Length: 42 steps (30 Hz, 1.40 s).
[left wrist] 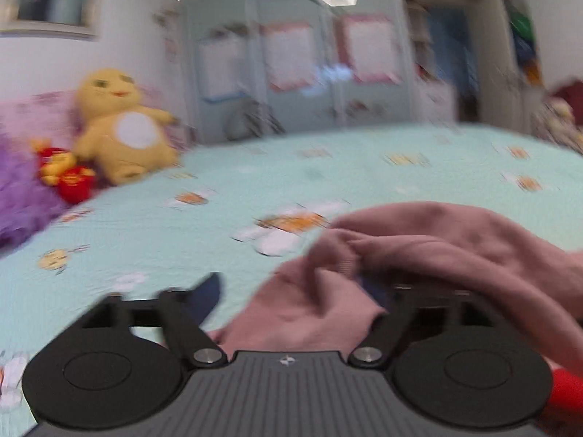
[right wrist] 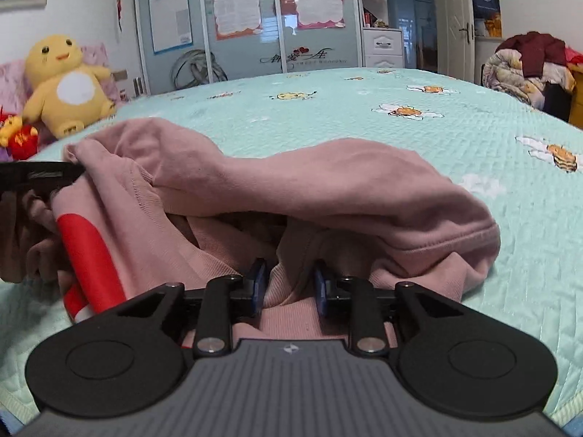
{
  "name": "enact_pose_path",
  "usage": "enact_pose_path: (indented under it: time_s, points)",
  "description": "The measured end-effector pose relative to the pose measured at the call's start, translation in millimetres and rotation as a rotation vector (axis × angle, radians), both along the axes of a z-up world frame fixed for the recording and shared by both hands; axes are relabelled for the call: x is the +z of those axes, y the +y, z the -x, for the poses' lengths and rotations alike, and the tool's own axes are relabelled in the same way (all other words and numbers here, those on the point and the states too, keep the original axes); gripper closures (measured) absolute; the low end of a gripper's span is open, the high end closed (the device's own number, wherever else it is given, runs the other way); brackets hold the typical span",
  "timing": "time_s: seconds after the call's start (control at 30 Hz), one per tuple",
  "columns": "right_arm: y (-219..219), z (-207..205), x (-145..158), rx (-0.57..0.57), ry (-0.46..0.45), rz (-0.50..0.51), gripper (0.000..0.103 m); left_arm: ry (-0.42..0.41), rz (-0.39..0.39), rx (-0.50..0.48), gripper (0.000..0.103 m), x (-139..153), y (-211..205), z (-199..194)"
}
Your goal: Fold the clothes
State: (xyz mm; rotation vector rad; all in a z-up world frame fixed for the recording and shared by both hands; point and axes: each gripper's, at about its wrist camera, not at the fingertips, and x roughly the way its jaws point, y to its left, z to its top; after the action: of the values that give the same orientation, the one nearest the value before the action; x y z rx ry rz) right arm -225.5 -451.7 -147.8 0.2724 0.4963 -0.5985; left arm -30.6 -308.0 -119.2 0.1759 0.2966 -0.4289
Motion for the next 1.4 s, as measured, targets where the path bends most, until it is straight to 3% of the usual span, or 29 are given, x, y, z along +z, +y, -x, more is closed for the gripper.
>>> enact_pose_path:
  time_s: [0.1,0.2,0.37,0.43,0.47,0.5,0.57,0.7,0.77,0.83,0.87,0.9,1.03,1.1,1.17,1.23,1.27,1.3,1.4]
  points:
    - [-8.6,-10.6,9.0,-0.015,0.012,-0.02,0.099,0.025,0.087,0.009,0.0,-7.8,10.2,-5.3]
    - [-18.4,-30.9,36.8,-0.014,-0.028,0.025,0.1,0.079,0.159,-0.018,0.0,-10.0,16.9,-8.4]
    - [-35.2,-53.8,105.9,-0.018,-0.185,0.123,0.1,0.148,0.245,-0.046,0.0,-11.9,23.7,-13.7]
    - [-40.1,-60.3,111.3,0.002,-0.179,0.093,0.098,0.168,0.266,-0.059,0.0,-14.9,26.8,-13.1]
    - [-39.9,-62.4,110.5,0.011,-0.169,0.07,0.092,0.175,0.273,-0.064,0.0,-15.0,27.2,-13.1]
    - [-35.0,-61.2,102.8,0.012,-0.141,0.053,0.077,0.177,0.278,-0.067,0.0,-15.2,27.0,-12.1]
    - [-19.6,-56.9,87.0,0.018,-0.081,0.025,0.057,0.178,0.283,-0.07,0.0,-16.1,29.8,-13.4]
    - [29.9,-45.6,49.6,0.05,0.021,0.016,0.039,0.181,0.29,-0.078,0.0,-17.5,35.3,-16.0]
    - [43.5,-59.8,32.4,0.077,0.119,0.064,0.038,0.18,0.293,-0.083,0.0,-17.4,36.6,-16.1]
    - [45.2,-76.4,24.4,0.098,0.173,0.119,0.048,0.184,0.3,-0.088,0.0,-17.6,38.4,-17.3]
    - [37.6,-85.5,27.3,0.105,0.187,0.093,0.084,0.191,0.307,-0.09,0.0,-18.1,39.7,-18.8]
    - [29.9,-94.7,30.3,0.112,0.201,0.067,0.102,0.197,0.314,-0.092,0.0,-18.6,41.1,-20.4]
    - [1.3,-127.6,90.5,0.022,0.128,0.15,0.103,0.222,0.358,-0.101,0.0,-20.7,48.8,-23.8]
    - [-9.7,-136.2,136.4,-0.014,0.028,0.198,0.102,0.226,0.366,-0.108,0.0,-20.5,50.5,-23.3]
    - [-13.0,-136.8,166.2,0.001,-0.034,0.187,0.1,0.231,0.376,-0.116,0.0,-20.3,52.1,-23.2]
    - [-6.4,-131.9,174.5,0.006,-0.044,0.185,0.078,0.238,0.386,-0.123,0.0,-20.2,54.0,-24.2]
    - [-1.3,-126.8,170.1,0.014,-0.029,0.169,0.052,0.242,0.386,-0.124,0.0,-20.2,54.4,-25.2]
    - [5.1,-120.2,161.8,0.028,-0.013,0.162,0.042,0.244,0.384,-0.123,0.0,-20.0,54.2,-25.5]
    - [28.4,-98.0,121.4,0.06,0.069,0.169,0.041,0.241,0.371,-0.121,0.0,-19.0,51.9,-24.8]
